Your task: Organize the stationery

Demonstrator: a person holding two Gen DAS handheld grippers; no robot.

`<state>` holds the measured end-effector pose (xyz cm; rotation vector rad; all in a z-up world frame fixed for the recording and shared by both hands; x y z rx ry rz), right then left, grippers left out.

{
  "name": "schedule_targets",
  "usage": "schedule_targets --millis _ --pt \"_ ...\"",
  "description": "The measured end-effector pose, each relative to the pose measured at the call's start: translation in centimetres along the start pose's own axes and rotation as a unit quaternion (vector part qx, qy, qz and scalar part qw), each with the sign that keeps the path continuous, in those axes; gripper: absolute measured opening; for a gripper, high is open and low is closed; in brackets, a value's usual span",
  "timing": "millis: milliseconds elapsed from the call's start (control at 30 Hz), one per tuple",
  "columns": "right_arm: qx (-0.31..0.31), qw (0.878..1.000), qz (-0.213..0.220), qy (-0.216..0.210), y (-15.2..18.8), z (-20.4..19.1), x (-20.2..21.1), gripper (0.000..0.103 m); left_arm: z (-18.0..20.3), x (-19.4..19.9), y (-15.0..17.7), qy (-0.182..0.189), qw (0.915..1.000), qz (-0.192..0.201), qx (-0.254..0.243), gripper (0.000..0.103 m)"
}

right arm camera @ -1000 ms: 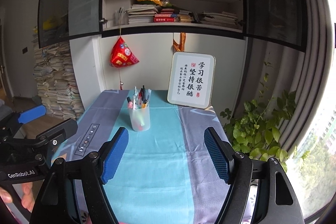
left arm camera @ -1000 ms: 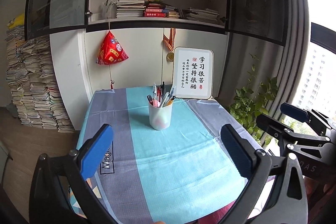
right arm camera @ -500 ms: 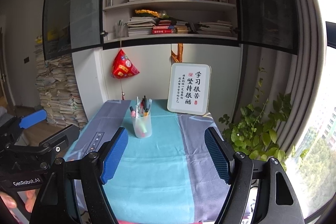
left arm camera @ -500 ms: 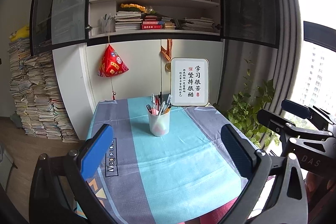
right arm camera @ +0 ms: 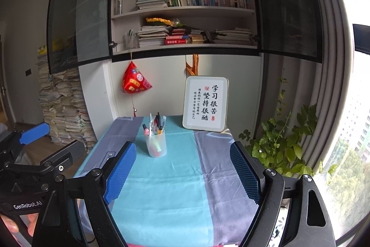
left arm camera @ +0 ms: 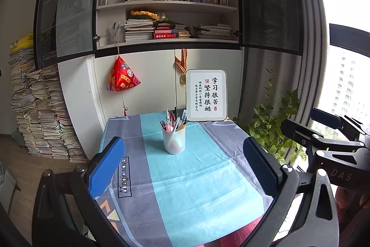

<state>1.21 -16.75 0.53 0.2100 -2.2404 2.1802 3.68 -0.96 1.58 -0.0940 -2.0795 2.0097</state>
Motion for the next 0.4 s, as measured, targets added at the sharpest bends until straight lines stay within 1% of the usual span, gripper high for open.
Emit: schedule_targets --millis 400 --pt "0.002 1.000 -0.002 -0.002 0.17 -0.45 -0.11 0.084 -0.02 0.05 0.10 -0.003 1.0000 0.001 -0.004 0.102"
Point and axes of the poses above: each gripper's, at about its wrist camera, not at the fingertips, and x roughly against the way its jaws point, z to its right, y to its underside, the point moved 4 cm from there along -x, roughly the way its jaws point, and after that the axes turned 13 degrees about z, right-handed, at the moved point
